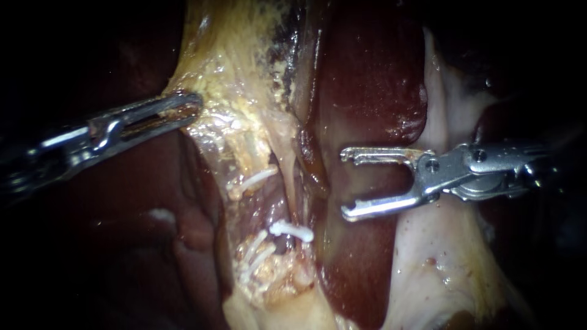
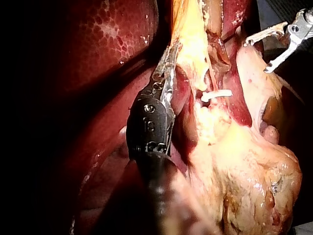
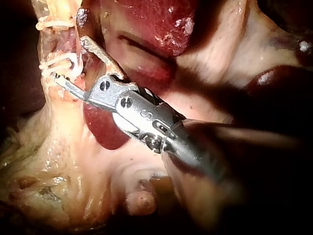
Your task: Going back first clip right tube
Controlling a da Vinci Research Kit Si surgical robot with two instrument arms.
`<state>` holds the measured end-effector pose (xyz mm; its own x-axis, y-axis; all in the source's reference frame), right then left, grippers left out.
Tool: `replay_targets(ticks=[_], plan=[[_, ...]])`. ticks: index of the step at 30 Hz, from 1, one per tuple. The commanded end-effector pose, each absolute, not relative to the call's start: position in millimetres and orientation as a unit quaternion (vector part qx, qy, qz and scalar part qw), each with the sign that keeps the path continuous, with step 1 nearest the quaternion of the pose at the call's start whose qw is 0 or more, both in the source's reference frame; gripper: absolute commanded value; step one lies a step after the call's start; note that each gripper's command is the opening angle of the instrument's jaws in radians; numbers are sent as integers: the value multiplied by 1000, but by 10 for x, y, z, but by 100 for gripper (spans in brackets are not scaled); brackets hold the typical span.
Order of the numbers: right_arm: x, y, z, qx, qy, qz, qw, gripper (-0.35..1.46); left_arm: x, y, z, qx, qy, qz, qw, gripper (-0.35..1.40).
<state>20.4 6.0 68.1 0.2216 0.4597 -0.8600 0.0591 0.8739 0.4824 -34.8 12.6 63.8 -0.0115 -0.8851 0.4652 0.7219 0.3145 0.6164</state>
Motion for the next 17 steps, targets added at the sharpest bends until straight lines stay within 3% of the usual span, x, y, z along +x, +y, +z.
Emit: replay_targets(ticks=[1, 17], plan=[[203, 63, 682, 211, 610, 130, 753, 60, -351, 126, 640, 100, -414, -577, 697, -35], [201, 63, 680, 205, 615, 114, 753, 60, -371, 128, 642, 105, -416, -575, 696, -35]])
